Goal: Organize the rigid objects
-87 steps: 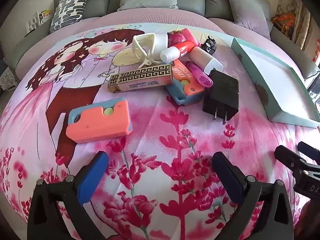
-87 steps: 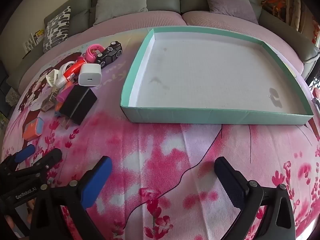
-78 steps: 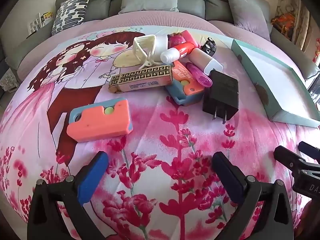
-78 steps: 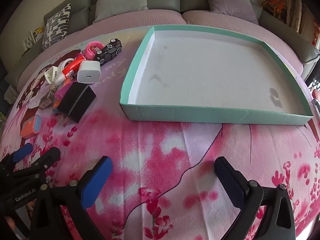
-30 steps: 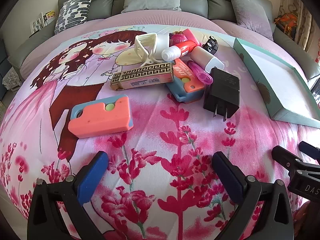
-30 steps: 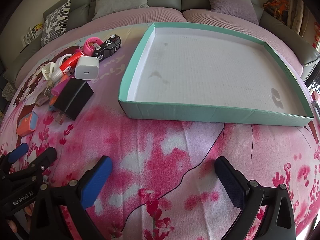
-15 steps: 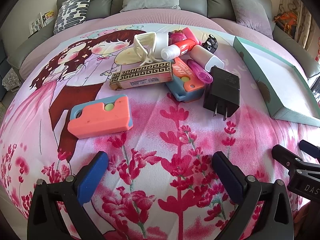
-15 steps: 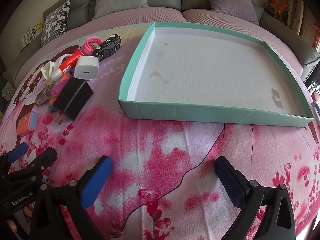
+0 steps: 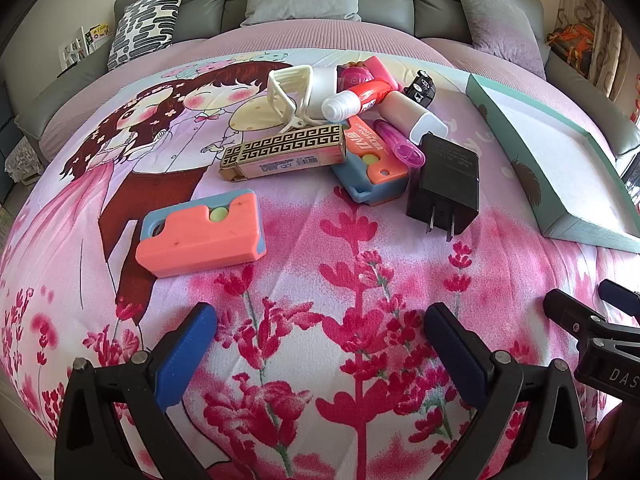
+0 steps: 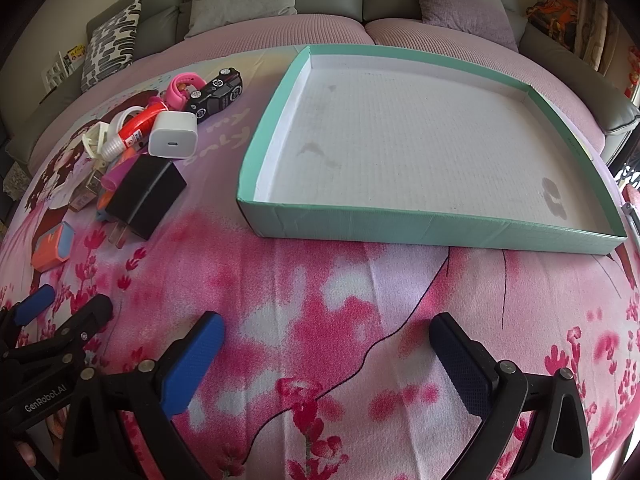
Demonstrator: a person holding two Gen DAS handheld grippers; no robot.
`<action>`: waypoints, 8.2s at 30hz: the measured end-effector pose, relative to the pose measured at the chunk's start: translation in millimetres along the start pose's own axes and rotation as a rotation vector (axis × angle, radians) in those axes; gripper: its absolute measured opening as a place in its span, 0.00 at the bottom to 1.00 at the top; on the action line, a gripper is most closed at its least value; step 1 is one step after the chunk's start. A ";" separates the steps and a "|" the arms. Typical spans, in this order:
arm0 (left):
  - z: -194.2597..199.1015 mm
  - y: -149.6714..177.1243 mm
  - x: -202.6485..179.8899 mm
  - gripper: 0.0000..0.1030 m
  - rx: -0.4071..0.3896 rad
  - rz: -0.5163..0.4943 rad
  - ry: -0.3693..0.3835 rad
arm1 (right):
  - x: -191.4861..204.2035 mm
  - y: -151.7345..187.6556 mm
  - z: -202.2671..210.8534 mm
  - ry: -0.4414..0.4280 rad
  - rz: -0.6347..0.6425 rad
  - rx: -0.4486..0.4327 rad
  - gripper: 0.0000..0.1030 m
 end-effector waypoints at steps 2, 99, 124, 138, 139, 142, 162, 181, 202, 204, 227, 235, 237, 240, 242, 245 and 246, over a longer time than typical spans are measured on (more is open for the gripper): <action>0.1 0.0 0.0 1.00 0.000 0.000 0.000 | -0.1 0.0 0.1 0.000 0.000 0.000 1.00; 26.0 -66.6 61.4 0.71 -0.104 0.101 -0.047 | 83.3 -72.5 14.0 -0.197 0.085 -0.126 0.41; 34.7 -184.6 -111.3 0.71 -0.211 0.021 0.145 | -77.1 -151.7 57.4 0.035 -0.194 -0.364 0.41; -16.6 -194.6 -208.9 0.71 -0.117 -0.084 0.194 | -143.8 -141.0 13.2 0.087 -0.309 -0.271 0.41; -22.0 -193.4 -212.2 0.71 -0.106 -0.079 0.198 | -147.4 -139.4 10.0 0.088 -0.321 -0.261 0.41; -33.9 -191.4 -215.4 0.71 -0.082 -0.074 0.187 | -152.7 -137.5 3.2 0.090 -0.338 -0.242 0.41; -73.8 -181.1 -222.2 0.71 0.006 -0.061 0.111 | -167.0 -130.1 -19.8 0.082 -0.367 -0.113 0.41; -55.8 -185.2 -217.7 0.72 -0.023 -0.057 0.082 | -158.8 -132.4 -8.9 0.016 -0.338 -0.111 0.41; -39.0 -184.8 -169.7 0.93 -0.093 0.070 -0.025 | -156.7 -135.6 -7.2 0.066 -0.308 -0.133 0.63; -39.0 -183.8 -168.4 0.93 -0.093 0.075 -0.025 | -156.4 -135.7 -7.3 0.080 -0.300 -0.137 0.74; -31.8 -169.0 -123.6 1.00 -0.101 0.146 -0.092 | -130.1 -145.6 -3.2 0.091 -0.243 -0.201 1.00; -21.1 -159.9 -81.3 1.00 -0.117 0.246 -0.126 | -96.3 -152.3 -1.2 0.009 -0.204 -0.225 1.00; -17.3 -157.0 -68.4 1.00 -0.123 0.267 -0.143 | -83.1 -153.7 -2.2 -0.005 -0.172 -0.225 1.00; -13.0 -152.7 -47.5 1.00 -0.128 0.296 -0.186 | -63.9 -154.5 -4.9 -0.034 -0.135 -0.217 1.00; -10.2 -150.8 -33.1 1.00 -0.131 0.314 -0.206 | -52.3 -154.5 -6.3 -0.055 -0.114 -0.211 1.00; -3.9 -147.2 -10.9 1.00 -0.140 0.339 -0.235 | -35.9 -154.1 -6.7 -0.078 -0.082 -0.209 1.00; -1.0 -145.7 -3.6 1.00 -0.147 0.348 -0.247 | -31.0 -154.0 -7.1 -0.087 -0.075 -0.208 1.00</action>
Point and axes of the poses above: each gripper's, at about its wrist camera, not at the fingertips, and z roughly against the way its jaws point, x to its left, y to its underside, the point moved 4 cm from there along -z, roughly the way its jaws point, and after that the axes turned 1 degree about y, right-handed, at the moved point
